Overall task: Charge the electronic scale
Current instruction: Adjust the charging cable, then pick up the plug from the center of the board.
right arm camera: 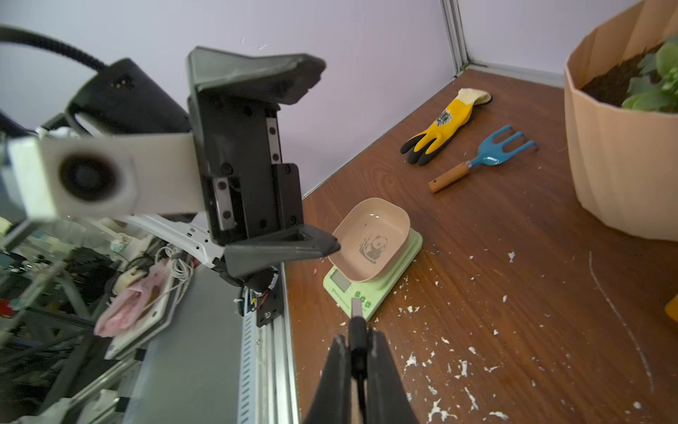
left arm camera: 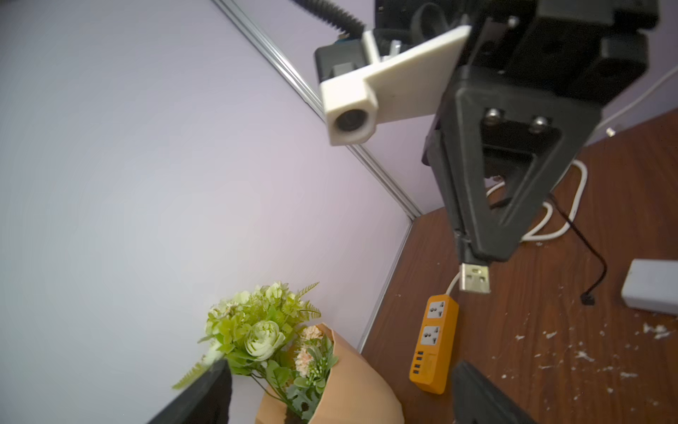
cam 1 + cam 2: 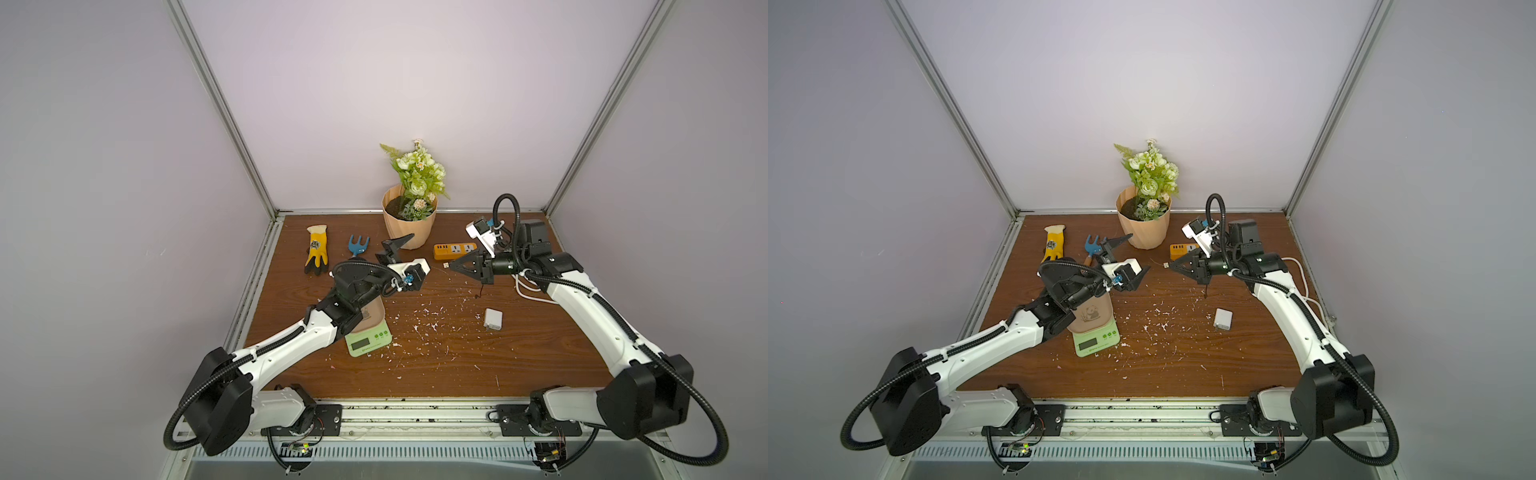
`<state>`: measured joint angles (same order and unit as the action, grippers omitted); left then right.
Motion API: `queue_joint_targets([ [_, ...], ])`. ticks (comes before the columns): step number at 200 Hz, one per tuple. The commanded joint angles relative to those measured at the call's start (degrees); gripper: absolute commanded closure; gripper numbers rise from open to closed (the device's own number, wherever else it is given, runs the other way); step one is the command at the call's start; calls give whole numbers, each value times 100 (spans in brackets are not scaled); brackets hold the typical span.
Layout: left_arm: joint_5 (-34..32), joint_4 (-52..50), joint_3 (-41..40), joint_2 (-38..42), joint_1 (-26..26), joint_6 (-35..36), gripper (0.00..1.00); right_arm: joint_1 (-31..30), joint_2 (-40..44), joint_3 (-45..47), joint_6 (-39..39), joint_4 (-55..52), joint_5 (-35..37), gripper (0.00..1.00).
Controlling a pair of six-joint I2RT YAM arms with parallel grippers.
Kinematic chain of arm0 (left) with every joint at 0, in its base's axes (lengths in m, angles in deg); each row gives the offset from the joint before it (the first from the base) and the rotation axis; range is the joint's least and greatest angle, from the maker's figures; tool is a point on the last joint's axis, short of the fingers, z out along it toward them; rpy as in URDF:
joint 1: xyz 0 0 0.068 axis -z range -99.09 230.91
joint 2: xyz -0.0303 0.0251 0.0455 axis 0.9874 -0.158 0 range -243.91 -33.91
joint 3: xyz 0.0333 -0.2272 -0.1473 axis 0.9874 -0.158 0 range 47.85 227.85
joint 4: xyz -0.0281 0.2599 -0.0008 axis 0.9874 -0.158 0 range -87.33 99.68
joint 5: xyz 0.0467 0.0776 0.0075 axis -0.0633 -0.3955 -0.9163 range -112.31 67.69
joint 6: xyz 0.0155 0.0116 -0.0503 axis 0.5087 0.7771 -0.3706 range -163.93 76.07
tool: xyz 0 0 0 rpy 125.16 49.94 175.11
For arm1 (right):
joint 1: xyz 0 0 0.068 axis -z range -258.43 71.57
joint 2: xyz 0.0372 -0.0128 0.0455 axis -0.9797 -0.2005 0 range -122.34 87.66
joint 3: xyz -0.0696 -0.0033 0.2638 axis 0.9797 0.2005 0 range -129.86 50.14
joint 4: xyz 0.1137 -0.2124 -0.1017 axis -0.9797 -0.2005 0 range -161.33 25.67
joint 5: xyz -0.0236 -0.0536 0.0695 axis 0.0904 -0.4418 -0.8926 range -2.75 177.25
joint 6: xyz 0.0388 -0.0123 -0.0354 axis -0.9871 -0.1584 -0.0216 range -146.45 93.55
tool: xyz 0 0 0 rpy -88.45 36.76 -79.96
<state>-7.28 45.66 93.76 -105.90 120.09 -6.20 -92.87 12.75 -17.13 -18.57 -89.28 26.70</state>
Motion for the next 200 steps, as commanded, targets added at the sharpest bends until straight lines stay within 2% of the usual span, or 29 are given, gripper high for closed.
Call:
queue_joint_targets([
  [1, 294, -217, 275, 17, -111, -1745, 6, 24, 316, 149, 676, 733, 455, 100],
  [27, 303, -820, 738, -446, -113, -3185, 6, 409, 294, 249, 18, 1175, 1000, 100],
  [44, 606, -1148, 1020, -858, -92, -3885, 8, 1263, 243, 517, -1109, 1955, 546, 100],
  [53, 656, -1258, 1112, -1099, 42, -4060, 9, 1625, 213, 651, -1672, 2247, 528, 100],
  [76, -257, -1956, 1679, -1828, 820, -4195, 8, 2071, 161, 674, -2179, 2101, 1030, 100],
  [107, -1377, -2490, 2475, -2957, 1644, -4985, 6, 2524, 374, 966, -2814, 2367, 1298, 100],
  [129, -1999, -2813, 3017, -3653, 2071, -5516, 3, 2765, 598, 1003, -2958, 2162, 1767, 100],
  [157, -2577, -3546, 4074, -4541, 2506, -5826, 1, 2929, 714, 944, -2995, 1915, 1863, 100],
  [200, -2657, -4338, 5281, -5573, 2715, -6163, 1, 2999, 633, 875, -3015, 1697, 1925, 100],
])
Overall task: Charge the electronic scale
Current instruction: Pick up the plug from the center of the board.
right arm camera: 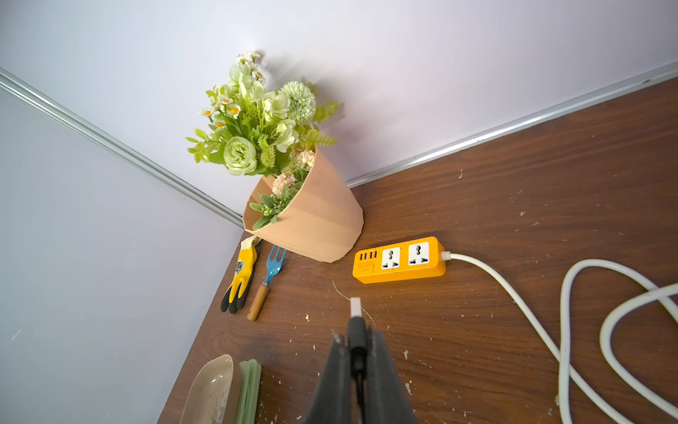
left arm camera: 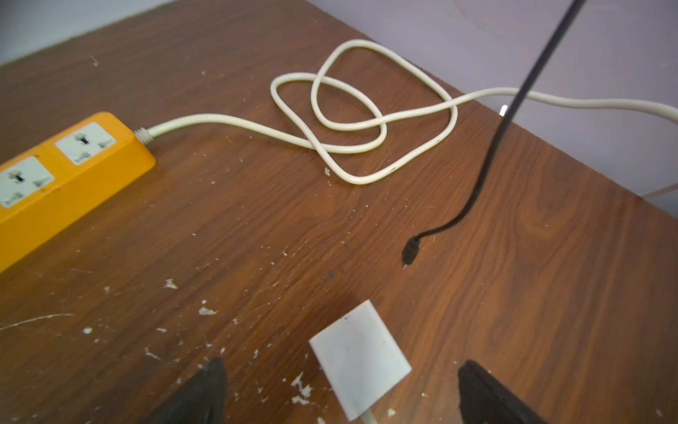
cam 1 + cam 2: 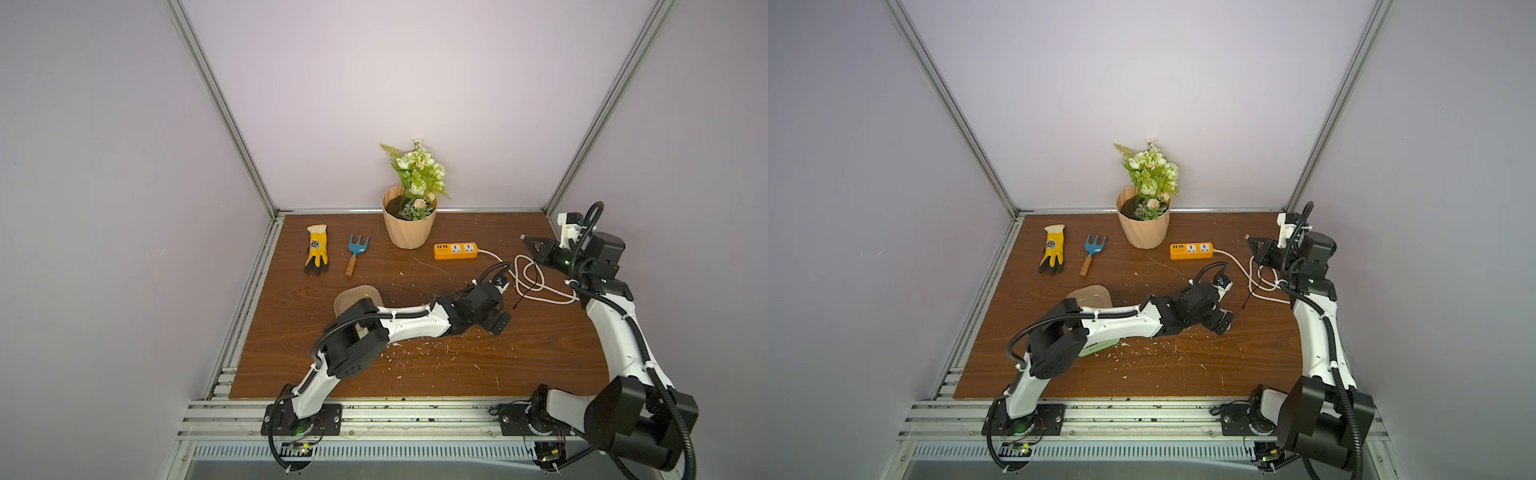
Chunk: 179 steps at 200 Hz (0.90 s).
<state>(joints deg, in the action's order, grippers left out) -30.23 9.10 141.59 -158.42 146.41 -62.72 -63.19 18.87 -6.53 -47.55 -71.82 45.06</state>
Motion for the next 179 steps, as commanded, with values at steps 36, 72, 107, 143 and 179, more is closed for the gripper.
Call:
queue_joint_targets([
  [36, -448, -1168, 1146, -907, 116, -687, 1, 32, -10, -207, -109, -79, 123, 100],
  [72, -544, -1485, 1487, -1248, 191, -688, 1, 31, -29, -248, -102, -143, 133, 100],
  [107, -724, -1659, 1535, -1313, 192, -611, 10, 31, -20, -241, -66, -189, 76, 100],
  [143, -919, -1671, 1442, -1231, 185, -208, 25, 27, -28, -231, -10, -276, -21, 100],
  [179, -698, -1028, 645, -652, 94, 559, 51, -3, -55, -182, 68, -270, -362, 100],
])
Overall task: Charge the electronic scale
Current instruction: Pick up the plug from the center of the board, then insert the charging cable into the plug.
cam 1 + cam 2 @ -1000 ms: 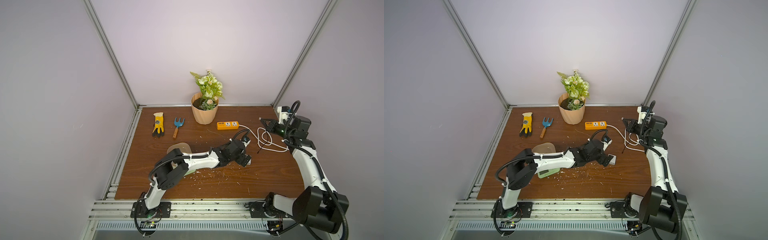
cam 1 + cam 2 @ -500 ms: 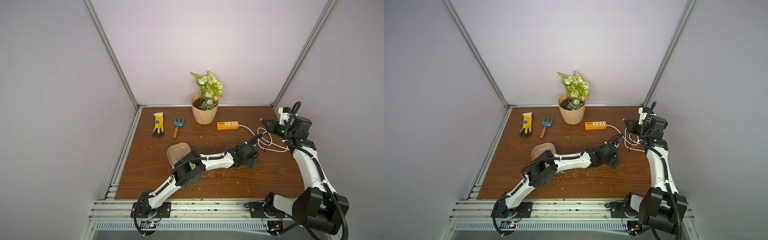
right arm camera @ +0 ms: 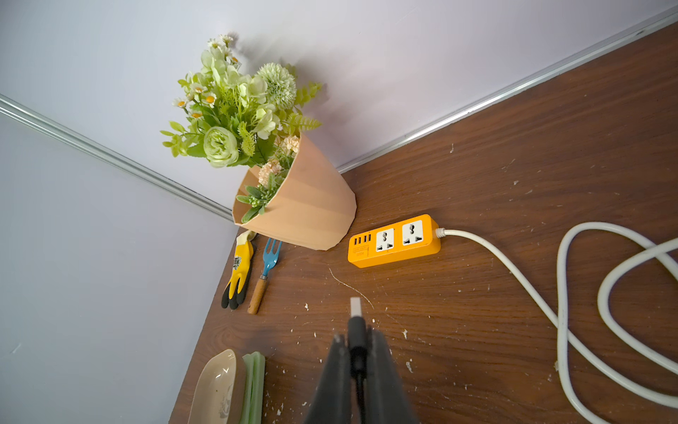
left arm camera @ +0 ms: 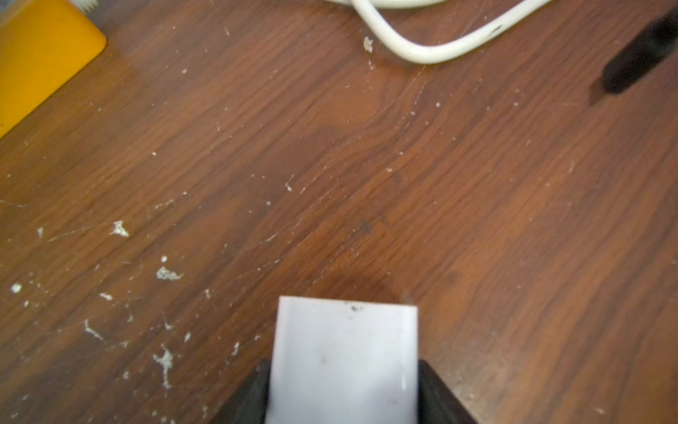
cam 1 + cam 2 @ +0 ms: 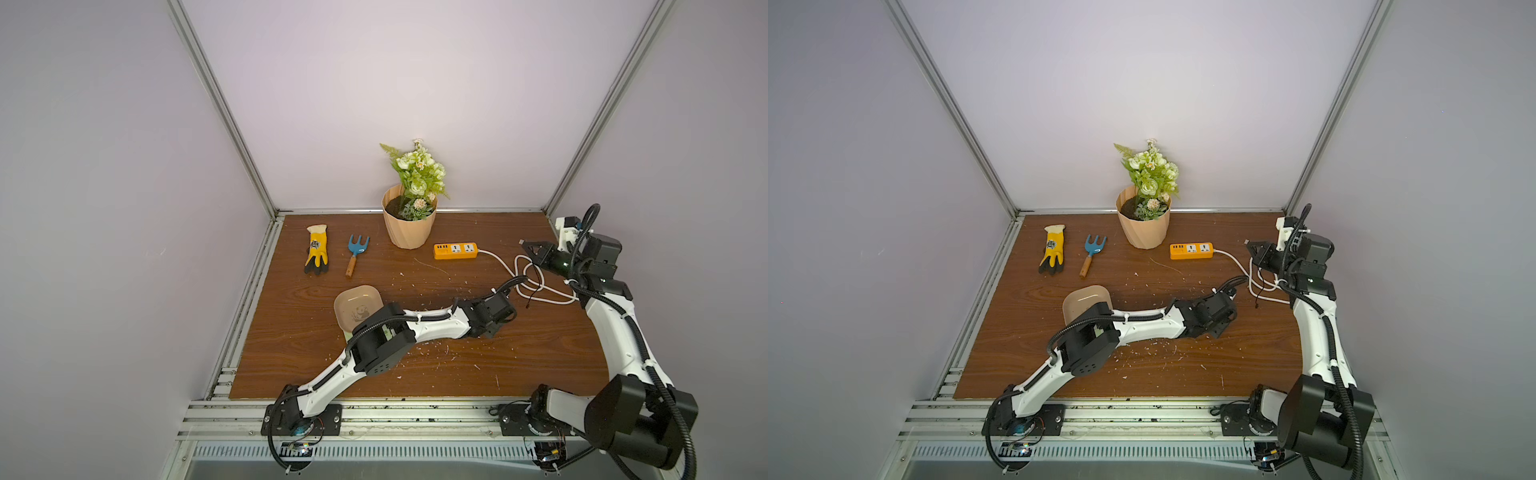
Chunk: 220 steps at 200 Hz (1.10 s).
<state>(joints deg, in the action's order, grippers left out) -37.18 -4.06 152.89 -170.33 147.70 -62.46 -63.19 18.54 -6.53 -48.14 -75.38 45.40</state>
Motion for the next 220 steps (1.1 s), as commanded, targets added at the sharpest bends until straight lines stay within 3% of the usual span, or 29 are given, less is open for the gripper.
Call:
queue_joint_targets([
  [1, 17, 321, -520, 578, -39, 564, 51, -12, -27, -180, 128, 81, -418, 100],
  [56, 1429, 2823, -3551, 3192, -1066, 2440, 59, -923, -71, -152, 227, 100, -1293, 100],
  [86, 2485, 3881, -4864, 4530, -1793, 3524, 58, -1684, -156, -275, 449, 123, -1782, 100],
  [125, 3284, 5487, -6333, 5793, -2442, 5077, 62, -2485, -285, -560, 982, -62, -2202, 100],
  [160, 3287, 5320, -6490, 6152, -2575, 5858, 61, -3168, -446, -847, 1555, -457, -2275, 100],
  [220, 3512, 5462, -6711, 6530, -2609, 5957, 64, -3674, -715, -1092, 2247, -1020, -1900, 100],
])
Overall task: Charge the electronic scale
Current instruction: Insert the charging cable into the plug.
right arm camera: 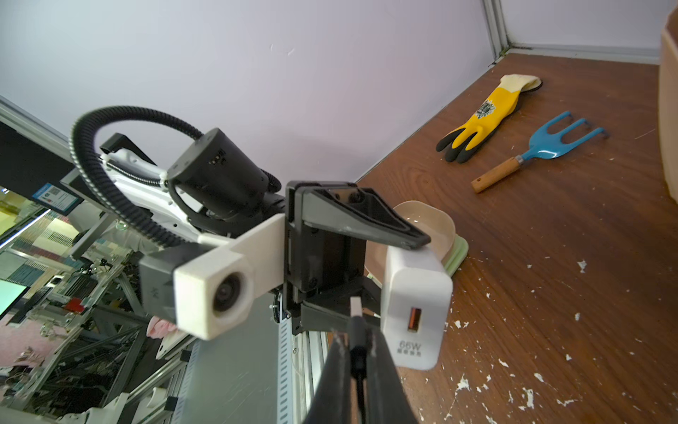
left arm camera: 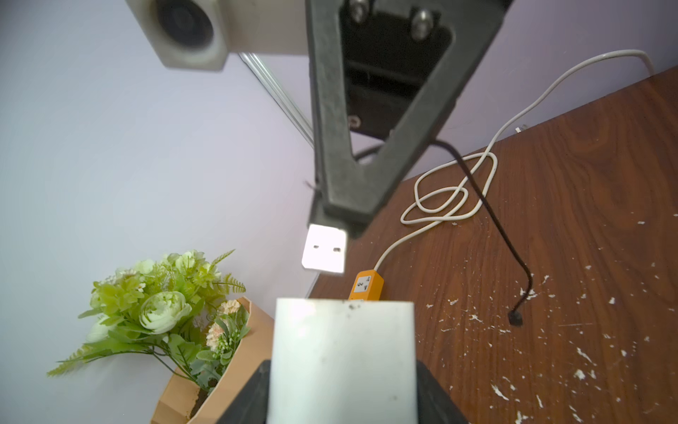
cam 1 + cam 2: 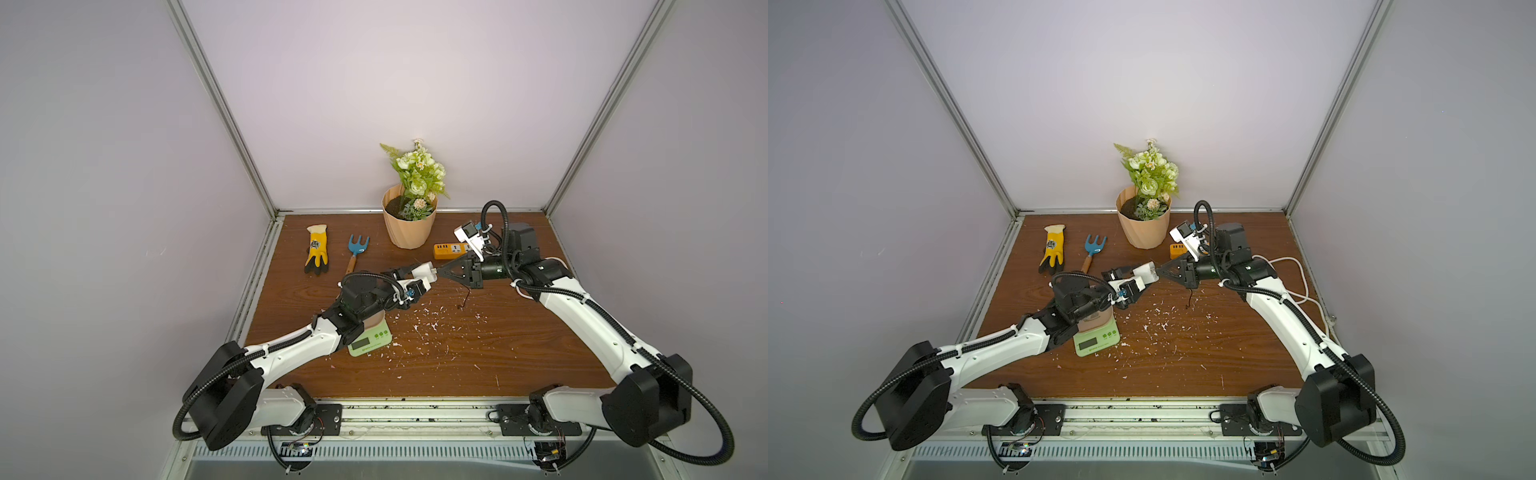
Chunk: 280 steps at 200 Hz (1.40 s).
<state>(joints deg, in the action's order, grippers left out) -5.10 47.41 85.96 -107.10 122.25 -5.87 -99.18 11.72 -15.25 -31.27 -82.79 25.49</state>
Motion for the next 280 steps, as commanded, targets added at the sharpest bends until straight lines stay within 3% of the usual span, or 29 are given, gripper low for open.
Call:
queue_joint_targets([
  [1, 315, 309, -16, 216, -65, 298, 64, -76, -38, -220, 569, -284, 97, 100],
  [118, 471, 128, -75, 490, -135, 255, 64, -114, 490, -91, 836, 36, 690, 100],
  [280, 317, 64, 143, 411, -135, 336, 63, -263, -53, -291, 547, -83, 269, 100],
])
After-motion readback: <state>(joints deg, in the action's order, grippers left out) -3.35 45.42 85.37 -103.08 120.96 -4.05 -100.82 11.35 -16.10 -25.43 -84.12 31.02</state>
